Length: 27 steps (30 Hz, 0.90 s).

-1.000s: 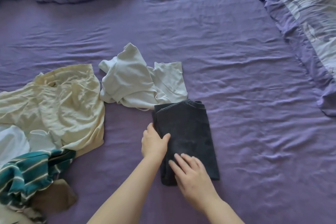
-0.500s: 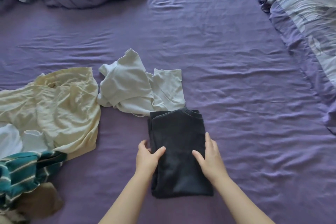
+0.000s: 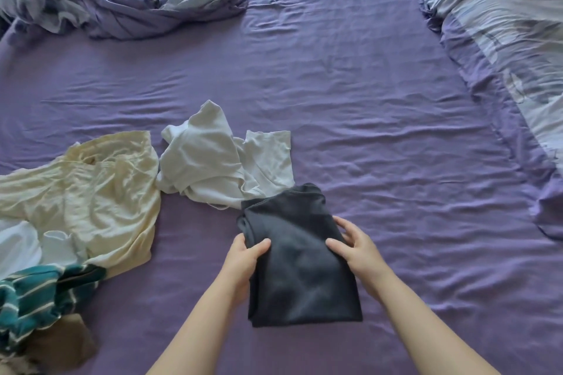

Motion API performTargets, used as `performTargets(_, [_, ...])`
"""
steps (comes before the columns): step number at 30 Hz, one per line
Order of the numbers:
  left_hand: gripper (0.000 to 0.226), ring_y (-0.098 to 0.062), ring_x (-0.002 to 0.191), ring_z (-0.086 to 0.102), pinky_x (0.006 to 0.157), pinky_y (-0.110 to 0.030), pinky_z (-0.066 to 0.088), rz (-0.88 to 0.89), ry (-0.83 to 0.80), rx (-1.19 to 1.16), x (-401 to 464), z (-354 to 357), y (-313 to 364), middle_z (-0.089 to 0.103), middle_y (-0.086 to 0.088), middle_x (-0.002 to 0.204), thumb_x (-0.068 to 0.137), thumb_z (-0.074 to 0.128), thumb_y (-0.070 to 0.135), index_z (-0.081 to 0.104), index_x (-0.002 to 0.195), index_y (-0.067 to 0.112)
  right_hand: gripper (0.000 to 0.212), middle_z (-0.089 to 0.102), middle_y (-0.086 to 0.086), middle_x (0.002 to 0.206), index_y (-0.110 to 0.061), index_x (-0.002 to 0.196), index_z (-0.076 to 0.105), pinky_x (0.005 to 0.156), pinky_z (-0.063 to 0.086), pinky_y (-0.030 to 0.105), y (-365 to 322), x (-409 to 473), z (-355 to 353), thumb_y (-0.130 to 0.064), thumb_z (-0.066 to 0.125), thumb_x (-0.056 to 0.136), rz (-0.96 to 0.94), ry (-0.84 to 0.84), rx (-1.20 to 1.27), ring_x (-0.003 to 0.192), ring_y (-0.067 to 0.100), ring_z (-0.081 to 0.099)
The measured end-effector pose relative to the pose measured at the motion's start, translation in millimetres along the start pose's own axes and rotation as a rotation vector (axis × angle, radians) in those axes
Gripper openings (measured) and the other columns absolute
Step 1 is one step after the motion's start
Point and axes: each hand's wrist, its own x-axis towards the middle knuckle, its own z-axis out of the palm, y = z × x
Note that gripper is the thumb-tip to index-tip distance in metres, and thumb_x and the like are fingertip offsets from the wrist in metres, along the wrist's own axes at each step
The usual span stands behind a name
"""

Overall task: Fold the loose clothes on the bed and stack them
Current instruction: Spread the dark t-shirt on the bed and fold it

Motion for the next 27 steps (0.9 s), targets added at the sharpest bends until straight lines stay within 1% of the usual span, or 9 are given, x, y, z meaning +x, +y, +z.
performTargets(4, [0.033, -0.021, 0.106, 0.065, 0.092, -0.040, 0.051, 0.074, -0.131, 0.028, 4, 44, 15, 0.067, -0.004, 0.116, 0.092, 0.058, 0.008, 0.052, 0.122, 0.019, 0.039, 0.065, -0.003, 0.114, -0.021, 0.124, 0.052, 0.078, 0.052, 0.017, -22, 4, -45, -0.001, 0.055, 0.090, -0.043, -0.005, 0.005, 0.102, 0.008, 0.064])
performTargets(8, [0.045, -0.013, 0.104, 0.065, 0.078, -0.025, 0.054, 0.141, -0.291, 0.084, 9, 104, 38, 0.067, 0.006, 0.117, 0.092, 0.054, 0.004, 0.049, 0.128, 0.032, 0.036, 0.064, -0.001, 0.116, -0.016, 0.126, 0.049, 0.082, 0.049, 0.018, -45, 12, -104, -0.001, 0.049, 0.094, -0.103, 0.074, -0.045, 0.100, 0.006, 0.062])
performTargets(11, [0.050, -0.010, 0.100, 0.066, 0.072, -0.022, 0.053, 0.179, -0.370, 0.084, 11, 157, 54, 0.068, 0.006, 0.115, 0.092, 0.051, 0.001, 0.046, 0.130, 0.033, 0.037, 0.056, 0.000, 0.128, -0.017, 0.127, 0.047, 0.098, 0.040, 0.023, -60, 18, -149, 0.000, 0.046, 0.095, -0.178, 0.143, -0.117, 0.119, 0.010, 0.052])
performTargets(13, [0.055, -0.012, 0.105, 0.064, 0.080, -0.025, 0.053, 0.218, -0.396, 0.079, 14, 190, 62, 0.065, 0.005, 0.120, 0.092, 0.050, -0.001, 0.042, 0.134, 0.033, 0.039, 0.050, -0.002, 0.134, -0.014, 0.133, 0.044, 0.102, 0.034, 0.017, -65, 23, -179, -0.002, 0.045, 0.095, -0.225, 0.201, -0.186, 0.126, 0.008, 0.044])
performTargets(15, [0.060, -0.014, 0.111, 0.061, 0.092, -0.032, 0.051, 0.236, -0.423, 0.080, 20, 221, 67, 0.062, 0.006, 0.124, 0.091, 0.050, -0.002, 0.038, 0.137, 0.036, 0.042, 0.048, -0.006, 0.134, -0.015, 0.137, 0.042, 0.094, 0.032, 0.002, -67, 28, -207, -0.005, 0.046, 0.096, -0.254, 0.268, -0.250, 0.125, 0.003, 0.042])
performTargets(17, [0.067, -0.015, 0.114, 0.060, 0.100, -0.039, 0.047, 0.229, -0.444, 0.080, 27, 248, 63, 0.061, 0.007, 0.126, 0.090, 0.050, -0.004, 0.033, 0.140, 0.038, 0.043, 0.048, -0.007, 0.132, -0.017, 0.137, 0.042, 0.088, 0.031, -0.004, -65, 34, -235, -0.007, 0.046, 0.096, -0.252, 0.338, -0.313, 0.122, 0.001, 0.042])
performTargets(22, [0.105, -0.017, 0.129, 0.045, 0.106, -0.042, 0.041, 0.110, -0.404, 0.262, 44, 294, 29, 0.035, 0.007, 0.148, 0.081, 0.069, 0.002, -0.004, 0.150, 0.034, 0.043, 0.049, 0.008, 0.139, -0.017, 0.140, 0.038, 0.105, 0.036, 0.036, -33, 43, -285, -0.012, 0.043, 0.097, -0.081, 0.425, -0.571, 0.129, 0.024, 0.045])
performTargets(25, [0.112, -0.019, 0.133, 0.035, 0.100, -0.025, 0.033, 0.120, -0.267, 0.581, 42, 303, 4, 0.024, -0.002, 0.151, 0.077, 0.073, 0.018, -0.012, 0.149, 0.030, 0.052, 0.045, 0.010, 0.143, -0.017, 0.144, 0.030, 0.105, 0.036, 0.037, -14, 38, -291, -0.018, 0.049, 0.095, -0.017, 0.398, -0.693, 0.131, 0.026, 0.044])
performTargets(27, [0.113, -0.020, 0.132, 0.036, 0.093, -0.023, 0.032, 0.145, -0.223, 0.689, 39, 306, -5, 0.027, -0.004, 0.149, 0.077, 0.072, 0.029, -0.017, 0.148, 0.030, 0.064, 0.043, 0.009, 0.145, -0.021, 0.147, 0.020, 0.100, 0.038, 0.037, -7, 34, -291, -0.024, 0.054, 0.093, 0.008, 0.358, -0.792, 0.130, 0.027, 0.044])
